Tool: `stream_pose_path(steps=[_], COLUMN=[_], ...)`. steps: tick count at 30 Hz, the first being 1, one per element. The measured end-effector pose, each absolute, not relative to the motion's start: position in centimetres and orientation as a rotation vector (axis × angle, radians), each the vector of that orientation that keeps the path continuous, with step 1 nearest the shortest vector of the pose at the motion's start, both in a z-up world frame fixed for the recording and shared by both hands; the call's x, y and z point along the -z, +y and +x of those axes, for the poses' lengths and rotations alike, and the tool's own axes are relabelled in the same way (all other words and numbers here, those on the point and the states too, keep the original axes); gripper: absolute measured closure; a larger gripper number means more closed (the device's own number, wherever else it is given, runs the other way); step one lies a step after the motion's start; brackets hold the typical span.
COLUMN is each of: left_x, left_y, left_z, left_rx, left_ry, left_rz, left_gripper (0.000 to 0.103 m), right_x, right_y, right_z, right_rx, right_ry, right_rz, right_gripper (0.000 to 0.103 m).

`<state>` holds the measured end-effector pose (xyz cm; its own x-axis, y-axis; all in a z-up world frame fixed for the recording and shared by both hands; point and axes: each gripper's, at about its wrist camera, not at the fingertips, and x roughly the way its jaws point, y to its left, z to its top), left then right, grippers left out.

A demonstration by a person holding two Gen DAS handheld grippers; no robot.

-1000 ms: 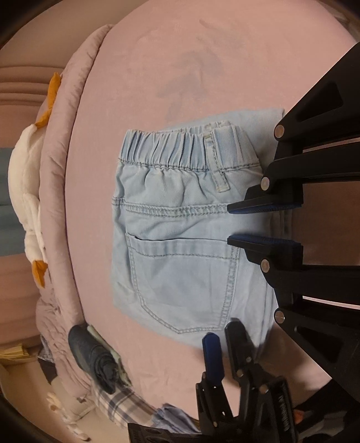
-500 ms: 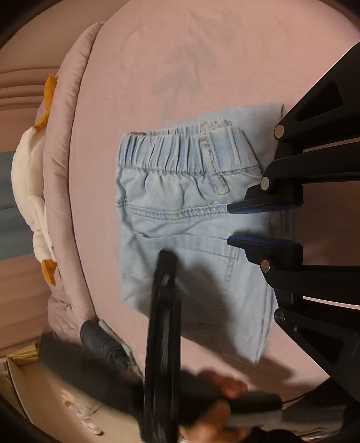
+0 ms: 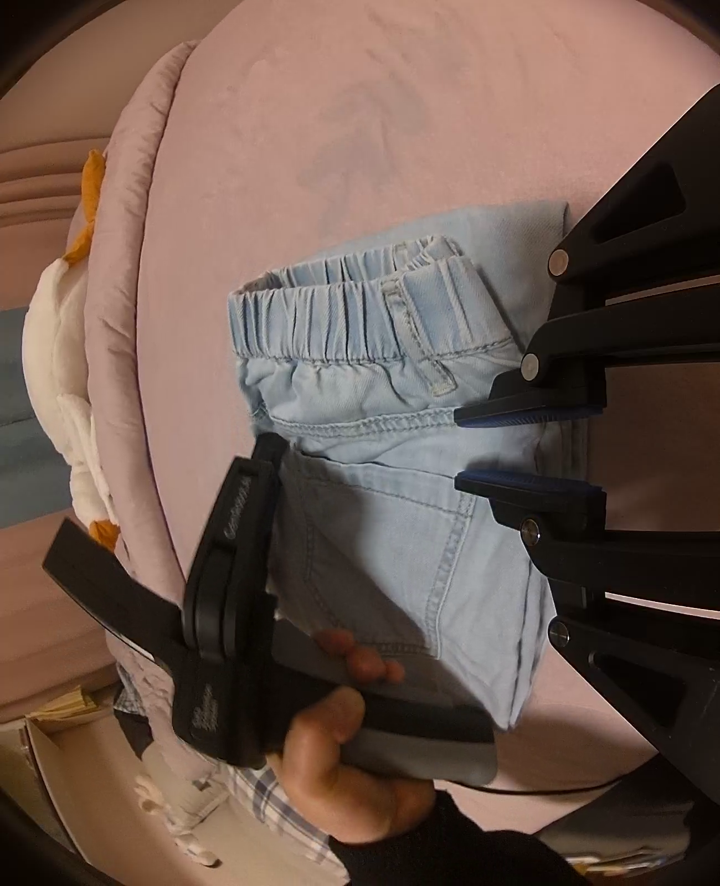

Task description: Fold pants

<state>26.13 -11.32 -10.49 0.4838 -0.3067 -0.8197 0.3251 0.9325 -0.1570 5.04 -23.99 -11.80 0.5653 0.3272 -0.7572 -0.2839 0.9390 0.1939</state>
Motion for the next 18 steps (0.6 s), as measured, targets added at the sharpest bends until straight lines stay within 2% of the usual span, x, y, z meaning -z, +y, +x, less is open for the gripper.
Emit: stream_pose_path(steps=[6, 11, 18], left_x=[8.0, 9.9, 12.4], left_y=[-6.5, -3.4, -4.8], left_z=[21.8, 15.0, 10.8], left_rx=[0.38, 0.43, 0.467], left_ry=[0.93, 0.954, 0.942], left_rz=[-0.03, -0.083, -0.062], left_gripper=[0.074, 0.074, 0.074], right_x=[11.8, 11.8, 11.8], right_y=[-24.0, -24.0, -23.7], right_z=[4.8, 4.9, 5.0], right_rx=[-0.347, -0.337, -0.324], right_ry=[0.895, 0.892, 0.898], right_rz=[0.042, 0.053, 0.055], right_gripper=[0.09, 0.09, 0.089])
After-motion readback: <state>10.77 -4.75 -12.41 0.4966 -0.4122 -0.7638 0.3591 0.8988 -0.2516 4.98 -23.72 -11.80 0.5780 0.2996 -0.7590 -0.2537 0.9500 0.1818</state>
